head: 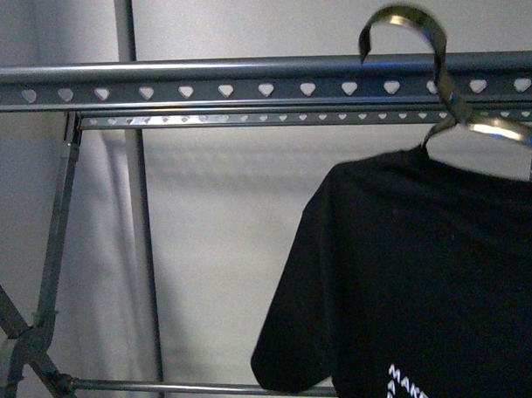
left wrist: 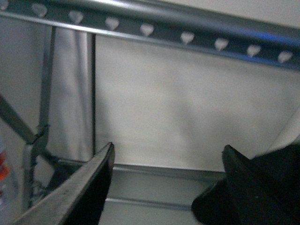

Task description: Hang clothes on hanger

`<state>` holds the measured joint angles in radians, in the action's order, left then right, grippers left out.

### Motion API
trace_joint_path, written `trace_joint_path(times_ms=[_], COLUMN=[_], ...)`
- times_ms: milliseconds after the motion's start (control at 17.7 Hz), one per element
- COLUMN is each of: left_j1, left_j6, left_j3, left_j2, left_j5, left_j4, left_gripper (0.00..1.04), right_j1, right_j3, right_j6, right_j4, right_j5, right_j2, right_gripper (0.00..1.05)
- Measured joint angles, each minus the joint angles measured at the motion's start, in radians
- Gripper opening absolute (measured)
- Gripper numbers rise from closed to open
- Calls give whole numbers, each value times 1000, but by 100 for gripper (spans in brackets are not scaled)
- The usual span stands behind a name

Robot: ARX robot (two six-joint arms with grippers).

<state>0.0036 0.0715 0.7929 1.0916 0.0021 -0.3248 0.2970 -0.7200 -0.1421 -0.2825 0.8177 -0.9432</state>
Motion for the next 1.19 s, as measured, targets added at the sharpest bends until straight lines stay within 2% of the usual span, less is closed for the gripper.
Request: trace_joint_path(times_ms=[226, 452, 565, 678, 791, 847, 960, 1017, 1073, 1130, 1186], left_j1=[-1, -1, -1, -2, -2, -2, -2, -2, -2, -2, -2], left_j6=[-50, -59, -61, -66, -66, -66, -66, -66, -67, -67, -67], left_j3=[-227, -370, -410, -514, -608, -646, -697, -716, -737, -750, -773], left_j2=[-104, -185, -211, -285, -377, -428, -520, -565, -628, -680, -710], left_j5=[-3, -3, -3, -3, -3, -3, -3, -3, -3, -3, -3], left_j4=[-100, -159, -173, -195, -200, -190, -150, -123, -82, -43, -48], left_gripper=[32, 5, 4, 4, 4, 4, 4, 4, 4, 4, 4], right_j1=[0, -16, -22, -24, -15, -26, -63, -72, -75, -82, -93], right_j3=[-74, -139, -166, -249, -355, -398, -426, -384, -287, -172, -58], right_j6=[344, 630, 715, 936, 1141, 1175, 1132, 1099, 1066, 939, 743], right_j4=[182, 340, 374, 459, 495, 467, 430, 461, 550, 648, 788], right_j5=[23, -17, -35, -85, -179, -209, -269, -286, -263, -350, -468], right_j2=[-71, -187, -225, -338, -487, -553, -616, -626, -619, -551, -454], right_gripper=[3, 3, 3, 3, 3, 3, 3, 3, 3, 15, 33])
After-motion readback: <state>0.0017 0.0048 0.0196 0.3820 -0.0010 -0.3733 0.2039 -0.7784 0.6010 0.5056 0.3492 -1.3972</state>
